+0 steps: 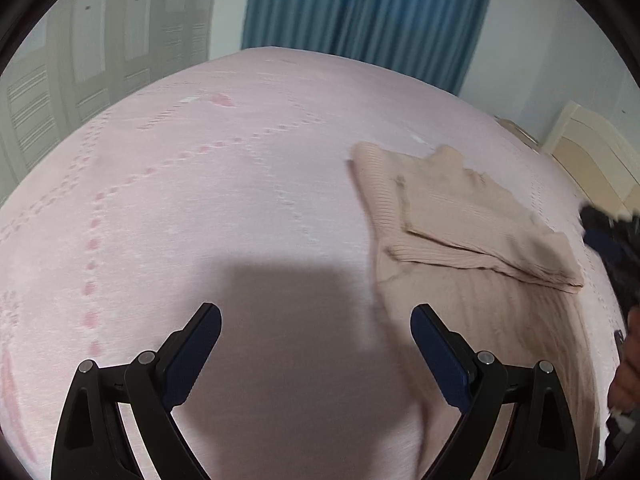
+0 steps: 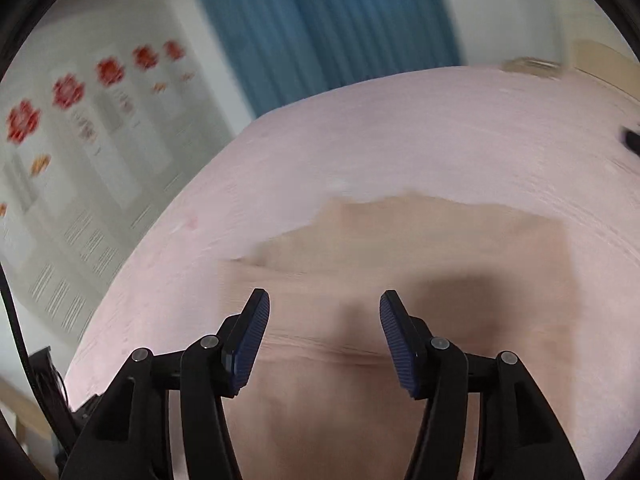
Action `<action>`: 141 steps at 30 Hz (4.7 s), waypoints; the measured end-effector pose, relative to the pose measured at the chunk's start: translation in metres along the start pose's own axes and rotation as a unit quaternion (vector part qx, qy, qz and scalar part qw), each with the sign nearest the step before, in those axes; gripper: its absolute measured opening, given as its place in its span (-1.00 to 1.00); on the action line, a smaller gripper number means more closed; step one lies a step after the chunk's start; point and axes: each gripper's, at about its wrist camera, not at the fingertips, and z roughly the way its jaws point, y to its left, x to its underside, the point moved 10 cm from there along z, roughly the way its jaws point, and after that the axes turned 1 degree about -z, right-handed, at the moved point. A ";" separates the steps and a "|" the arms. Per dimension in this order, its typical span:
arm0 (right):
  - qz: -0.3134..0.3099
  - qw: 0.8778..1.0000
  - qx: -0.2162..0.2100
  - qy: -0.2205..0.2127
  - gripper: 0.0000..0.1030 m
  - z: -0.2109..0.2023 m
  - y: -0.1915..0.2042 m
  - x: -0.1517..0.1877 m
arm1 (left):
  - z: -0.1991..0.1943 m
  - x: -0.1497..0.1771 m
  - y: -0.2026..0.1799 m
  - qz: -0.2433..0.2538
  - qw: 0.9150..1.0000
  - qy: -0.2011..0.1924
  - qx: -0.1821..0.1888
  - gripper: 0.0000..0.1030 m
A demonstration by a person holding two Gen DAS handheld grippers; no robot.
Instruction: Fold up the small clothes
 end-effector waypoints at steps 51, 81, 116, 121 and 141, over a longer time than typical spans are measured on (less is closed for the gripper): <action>0.114 0.985 0.121 0.051 0.11 0.005 -0.179 0.026 | 0.072 -0.044 -0.043 -0.161 0.983 -0.001 0.088 -0.87; 0.124 0.974 0.174 0.072 0.02 0.031 -0.202 0.027 | 0.069 -0.011 -0.070 -0.028 0.999 0.009 0.018 0.61; -0.039 0.983 0.092 0.153 -0.08 -0.157 -0.117 0.203 | -0.098 0.175 -0.062 0.035 0.997 0.057 0.039 0.37; -0.016 0.979 0.081 0.187 -0.04 -0.137 -0.103 0.220 | -0.090 0.174 -0.072 0.057 0.997 0.045 -0.005 0.16; -0.003 0.986 0.078 0.150 -0.84 -0.155 -0.122 0.224 | -0.101 0.177 -0.049 -0.047 0.988 0.074 0.128 -0.40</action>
